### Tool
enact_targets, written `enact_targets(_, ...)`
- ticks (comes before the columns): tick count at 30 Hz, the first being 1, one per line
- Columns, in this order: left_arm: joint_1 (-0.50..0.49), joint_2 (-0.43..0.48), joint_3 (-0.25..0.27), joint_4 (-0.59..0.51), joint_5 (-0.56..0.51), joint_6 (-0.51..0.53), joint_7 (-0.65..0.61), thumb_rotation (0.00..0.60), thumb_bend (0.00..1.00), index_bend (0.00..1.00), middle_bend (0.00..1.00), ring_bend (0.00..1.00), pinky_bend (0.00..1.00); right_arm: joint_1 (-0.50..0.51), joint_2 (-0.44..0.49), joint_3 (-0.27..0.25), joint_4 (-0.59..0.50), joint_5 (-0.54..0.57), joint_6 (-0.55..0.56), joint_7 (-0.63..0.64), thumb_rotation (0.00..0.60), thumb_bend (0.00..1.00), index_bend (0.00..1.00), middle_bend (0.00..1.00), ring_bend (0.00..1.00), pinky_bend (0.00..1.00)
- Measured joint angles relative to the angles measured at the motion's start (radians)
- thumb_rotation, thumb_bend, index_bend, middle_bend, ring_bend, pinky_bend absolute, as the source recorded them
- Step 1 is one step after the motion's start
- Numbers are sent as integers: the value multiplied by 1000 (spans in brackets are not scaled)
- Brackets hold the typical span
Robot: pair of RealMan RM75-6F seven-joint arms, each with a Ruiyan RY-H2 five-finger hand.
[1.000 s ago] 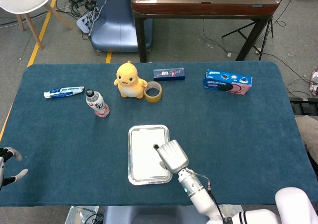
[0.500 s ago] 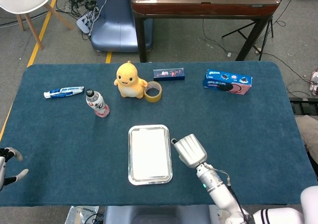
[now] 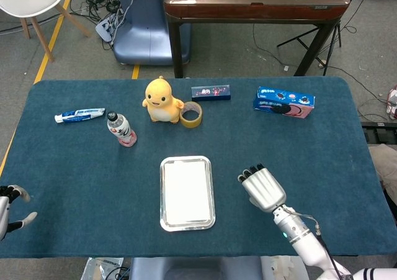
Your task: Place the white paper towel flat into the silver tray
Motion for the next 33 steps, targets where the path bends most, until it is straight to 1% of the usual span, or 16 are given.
enact_targets(4,-1,-5,2,1,1,-2,10,600,72,566,482,378,683,-40,39,-29,34,-93,38,109,600,80,541,530,444,444)
enact_targets(8,-2,-11,4,4,3,-3,20,600,72,566,482,378,684,-102,72,-54,85,-183,126,199,600,79,560,550,444,425)
enact_targets(11,-3,-19,5,9,9,-1,25,600,72,567,482,378,682,-163,99,-67,107,-212,200,241,600,78,560,551,444,425)
enact_targets(14,-4,-32,6,22,20,4,27,600,72,567,482,378,664,-223,129,-77,115,-217,254,256,600,78,560,550,444,425)
enact_targets(16,-5,-41,9,30,26,2,30,600,72,567,482,377,648,-251,142,-81,117,-213,274,270,600,78,560,550,444,425)
enact_targets(21,-12,-64,19,50,35,-14,48,600,72,567,482,377,646,-319,166,-84,129,-190,311,334,600,78,560,550,444,425)
enact_targets(28,-17,-69,20,55,27,-26,42,600,72,567,482,377,645,-372,180,-65,160,-182,346,422,600,78,560,552,444,425)
enact_targets(33,-20,-67,17,54,25,-30,34,600,72,567,482,377,646,-394,195,-37,188,-176,352,495,600,78,560,557,444,425)
